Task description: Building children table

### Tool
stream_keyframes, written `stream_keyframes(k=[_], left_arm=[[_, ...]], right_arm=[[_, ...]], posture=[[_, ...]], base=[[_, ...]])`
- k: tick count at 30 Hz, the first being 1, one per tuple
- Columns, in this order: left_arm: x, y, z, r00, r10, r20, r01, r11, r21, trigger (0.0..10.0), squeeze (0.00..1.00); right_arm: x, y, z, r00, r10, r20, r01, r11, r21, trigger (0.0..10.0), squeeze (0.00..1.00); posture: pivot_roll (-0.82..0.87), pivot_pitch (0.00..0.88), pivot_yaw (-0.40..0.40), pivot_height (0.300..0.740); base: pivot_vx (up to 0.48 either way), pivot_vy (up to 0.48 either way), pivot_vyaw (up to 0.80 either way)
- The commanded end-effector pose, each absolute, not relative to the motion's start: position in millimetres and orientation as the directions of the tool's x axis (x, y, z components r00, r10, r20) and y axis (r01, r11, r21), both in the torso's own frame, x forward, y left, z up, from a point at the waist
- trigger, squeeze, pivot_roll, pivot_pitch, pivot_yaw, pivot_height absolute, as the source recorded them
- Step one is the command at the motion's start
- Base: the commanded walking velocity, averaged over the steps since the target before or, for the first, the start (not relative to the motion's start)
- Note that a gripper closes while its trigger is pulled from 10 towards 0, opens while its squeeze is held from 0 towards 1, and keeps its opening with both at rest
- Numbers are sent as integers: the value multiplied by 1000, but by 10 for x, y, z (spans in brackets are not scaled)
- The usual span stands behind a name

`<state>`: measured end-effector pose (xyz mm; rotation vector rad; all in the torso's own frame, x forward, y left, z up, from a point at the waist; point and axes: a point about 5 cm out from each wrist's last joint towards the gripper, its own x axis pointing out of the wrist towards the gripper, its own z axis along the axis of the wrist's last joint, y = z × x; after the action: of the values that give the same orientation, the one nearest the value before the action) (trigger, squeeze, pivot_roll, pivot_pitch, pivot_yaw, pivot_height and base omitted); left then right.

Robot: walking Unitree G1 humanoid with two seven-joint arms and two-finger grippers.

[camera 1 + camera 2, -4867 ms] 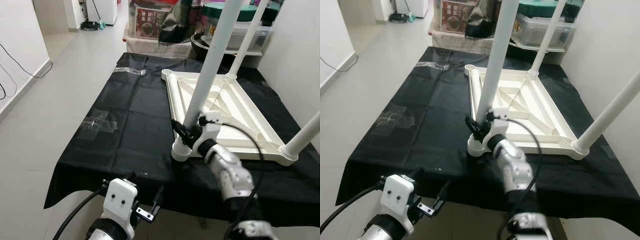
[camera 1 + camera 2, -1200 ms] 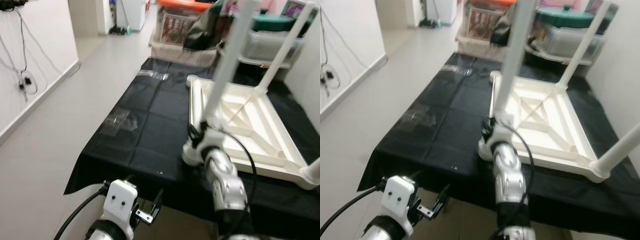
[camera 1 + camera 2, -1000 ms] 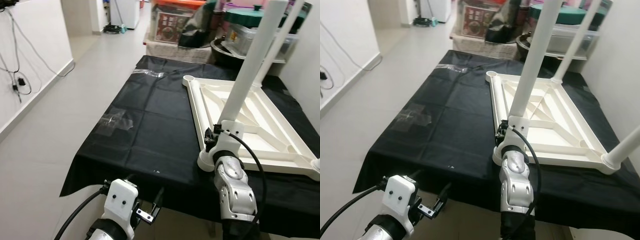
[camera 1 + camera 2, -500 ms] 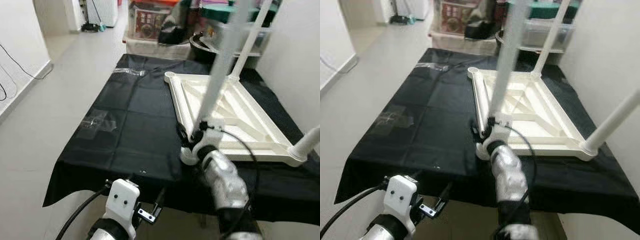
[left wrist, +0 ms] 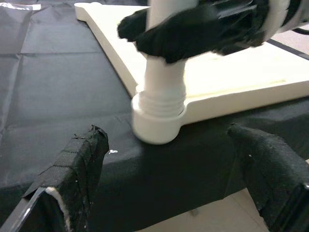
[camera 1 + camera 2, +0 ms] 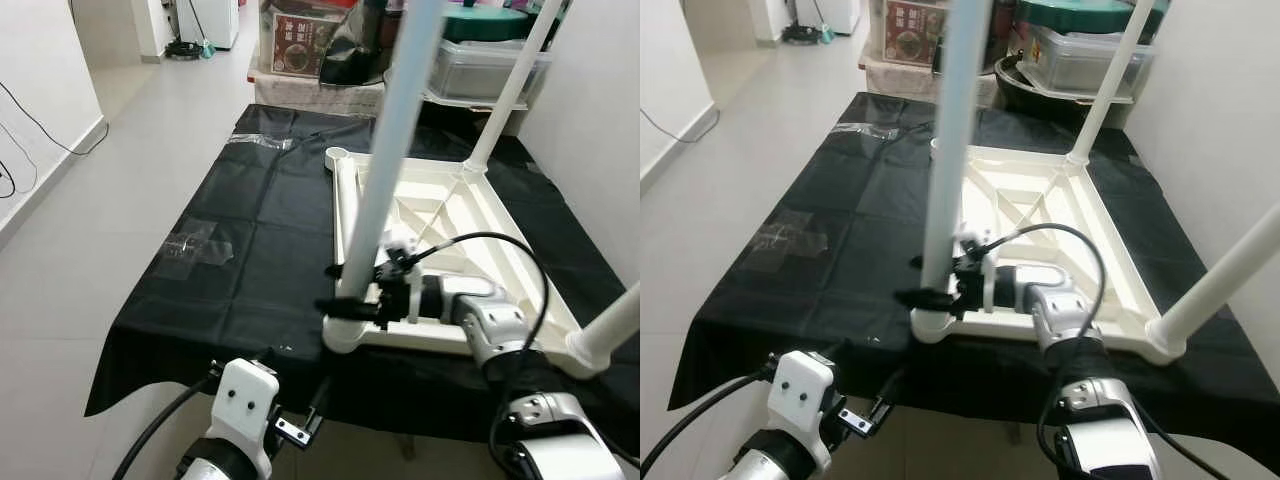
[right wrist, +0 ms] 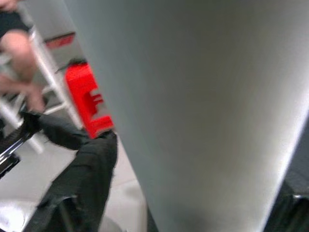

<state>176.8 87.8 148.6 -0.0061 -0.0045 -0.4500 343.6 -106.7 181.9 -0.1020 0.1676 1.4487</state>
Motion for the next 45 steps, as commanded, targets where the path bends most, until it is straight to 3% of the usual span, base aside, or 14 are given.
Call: stream_keyframes(k=[1, 2, 10, 17, 24, 31, 32, 33, 34, 35, 39, 40, 41, 45], left_arm=[[1753, 875, 1462, 902, -432, -13, 432, 902, -13, 10000, 0], [1753, 875, 1462, 902, -432, -13, 432, 902, -13, 10000, 0], [1752, 866, 1459, 902, -431, -14, 431, 902, -14, 10000, 0], [1778, 884, 1453, 900, -435, -13, 435, 900, -15, 10000, 0], [1792, 891, 1446, 901, -435, -15, 434, 901, -7, 10000, 0], [1790, 892, 1445, 901, -433, -16, 433, 901, -7, 10000, 0], [1790, 890, 1447, 901, -434, -15, 434, 901, -8, 10000, 0], [1790, 887, 1449, 901, -434, -14, 434, 901, -9, 10000, 0], [1790, 887, 1449, 901, -434, -14, 434, 901, -9, 10000, 0], [1789, 884, 1449, 901, -434, -14, 434, 901, -11, 10000, 0], [1791, 878, 1451, 902, -432, -13, 432, 902, -13, 10000, 0], [1791, 875, 1451, 902, -432, -13, 432, 902, -14, 10000, 0], [1791, 873, 1450, 902, -431, -12, 431, 902, -15, 10000, 0], [1790, 868, 1444, 900, -435, -13, 435, 900, -19, 10000, 0]], right_arm=[[3387, -958, 1704, 39, 973, -229, -998, 51, 47, 4000, 0], [3389, -925, 1700, 41, 973, -228, -998, 49, 29, 0, 0], [3484, -984, 1709, 289, 947, -141, -957, 285, -49, 0, 0], [3690, -1481, 1540, 921, 353, -163, -367, 928, -65, 0, 0], [3252, -1491, 1454, 969, -201, -144, 215, 973, 86, 0, 0], [3124, -1126, 1463, 971, -186, -152, 215, 956, 198, 0, 0], [3144, -1019, 1483, 982, -129, -135, 156, 964, 215, 3686, 0], [3152, -954, 1503, 986, -104, -131, 131, 967, 221, 10000, 0], [3152, -954, 1503, 986, -104, -131, 131, 967, 221, 10000, 0], [3173, -915, 1521, 994, -43, -97, 65, 969, 236, 10000, 1000], [3238, -978, 1524, 999, 9, -45, 2, 972, 236, 10000, 1000], [3293, -1038, 1573, 999, 46, 6, -46, 974, 220, 10000, 886], [3344, -1071, 1632, 990, 136, 47, -143, 967, 212, 10000, 0], [3441, -1156, 1739, 817, 570, 82, -576, 804, 149, 10000, 0]], posture=[[267, 97, -126, 740], [267, 97, -126, 740], [266, 98, -132, 740], [245, 97, -122, 740], [251, 92, -120, 740], [247, 92, -119, 740], [247, 94, -121, 740], [247, 94, -122, 740], [247, 94, -122, 740], [245, 95, -124, 740], [245, 95, -126, 740], [244, 93, -128, 740], [244, 93, -128, 740], [245, 86, -121, 740]], base=[[0, 0, 0], [0, 0, 0], [0, 0, 0], [0, 0, 0], [0, 0, 0], [0, 0, 0], [0, 0, 0], [0, 0, 0], [0, 0, 0], [0, 0, 0], [0, 0, 0], [0, 0, 0], [0, 0, 0], [0, 0, 0]])
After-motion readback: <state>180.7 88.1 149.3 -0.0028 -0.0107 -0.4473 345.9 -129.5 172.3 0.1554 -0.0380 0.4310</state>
